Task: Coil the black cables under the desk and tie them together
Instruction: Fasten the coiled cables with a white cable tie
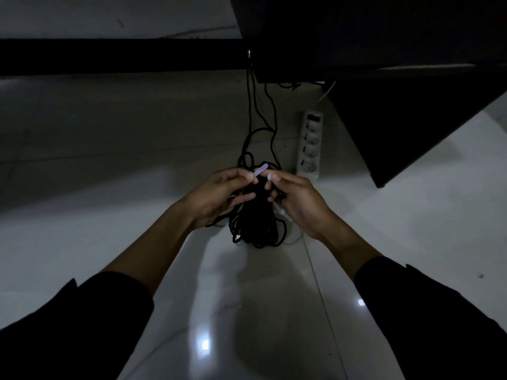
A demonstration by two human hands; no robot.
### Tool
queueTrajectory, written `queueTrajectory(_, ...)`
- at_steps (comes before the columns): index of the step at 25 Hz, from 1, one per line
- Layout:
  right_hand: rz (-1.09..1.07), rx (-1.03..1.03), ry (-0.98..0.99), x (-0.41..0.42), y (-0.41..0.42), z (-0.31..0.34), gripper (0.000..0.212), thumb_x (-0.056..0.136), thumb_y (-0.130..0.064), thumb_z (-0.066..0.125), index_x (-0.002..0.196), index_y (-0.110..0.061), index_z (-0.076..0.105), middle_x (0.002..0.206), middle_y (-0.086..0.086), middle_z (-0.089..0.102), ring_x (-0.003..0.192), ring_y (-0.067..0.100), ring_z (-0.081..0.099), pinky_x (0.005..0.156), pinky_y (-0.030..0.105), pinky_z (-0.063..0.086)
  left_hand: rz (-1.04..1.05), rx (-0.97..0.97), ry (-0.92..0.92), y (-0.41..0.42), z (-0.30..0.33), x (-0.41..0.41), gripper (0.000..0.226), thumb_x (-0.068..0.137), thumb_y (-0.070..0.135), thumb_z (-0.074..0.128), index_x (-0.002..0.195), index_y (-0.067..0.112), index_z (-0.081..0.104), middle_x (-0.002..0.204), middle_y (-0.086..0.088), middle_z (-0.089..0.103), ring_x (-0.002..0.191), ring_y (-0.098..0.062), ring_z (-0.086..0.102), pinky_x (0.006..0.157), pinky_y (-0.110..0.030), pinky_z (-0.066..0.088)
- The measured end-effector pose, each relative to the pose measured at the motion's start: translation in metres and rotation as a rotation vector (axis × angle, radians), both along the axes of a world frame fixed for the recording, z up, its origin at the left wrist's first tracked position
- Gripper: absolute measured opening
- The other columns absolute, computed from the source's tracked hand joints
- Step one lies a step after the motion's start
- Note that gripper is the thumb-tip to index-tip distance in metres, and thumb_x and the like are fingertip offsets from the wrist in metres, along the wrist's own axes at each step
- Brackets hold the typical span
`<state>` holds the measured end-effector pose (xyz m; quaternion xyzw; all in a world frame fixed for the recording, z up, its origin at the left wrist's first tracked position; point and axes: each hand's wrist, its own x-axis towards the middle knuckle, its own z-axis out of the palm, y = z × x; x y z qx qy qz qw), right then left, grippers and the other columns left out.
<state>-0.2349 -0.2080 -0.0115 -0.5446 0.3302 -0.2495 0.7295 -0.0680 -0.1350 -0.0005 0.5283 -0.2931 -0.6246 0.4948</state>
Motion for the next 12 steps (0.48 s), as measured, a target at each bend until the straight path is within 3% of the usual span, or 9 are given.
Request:
queueTrajectory(4,-0.021,0.0,-0.065,0.0002,0.0023,0.0013,0.016,0.099,-0.007,0.042,0.096,-0.013,0.055,0.082,0.003,0.055,0.071,0.011,0.048,0.071,0.026,0.042,0.023,0.018,-0.023,-0.0006,0.0006,0.0,0.016,0.097,0.016,0.051,0.089,0.008,0.063,0.103,-0.003,0.063,0.101,-0.01,0.062,0.086,-0.019,0.054)
queueTrajectory(12,-0.032,0.027,-0.107,0.0001,0.0032,0.001,0.016,0.099,-0.005,0.041,0.093,-0.013,0.053,0.082,0.004,0.056,0.071,0.011,0.049,0.07,0.025,0.043,0.031,0.079,-0.063,-0.0046,0.0089,-0.0032,0.019,0.094,0.012,0.053,0.076,0.01,0.057,0.08,0.001,0.057,0.074,-0.005,0.059,0.079,-0.017,0.056)
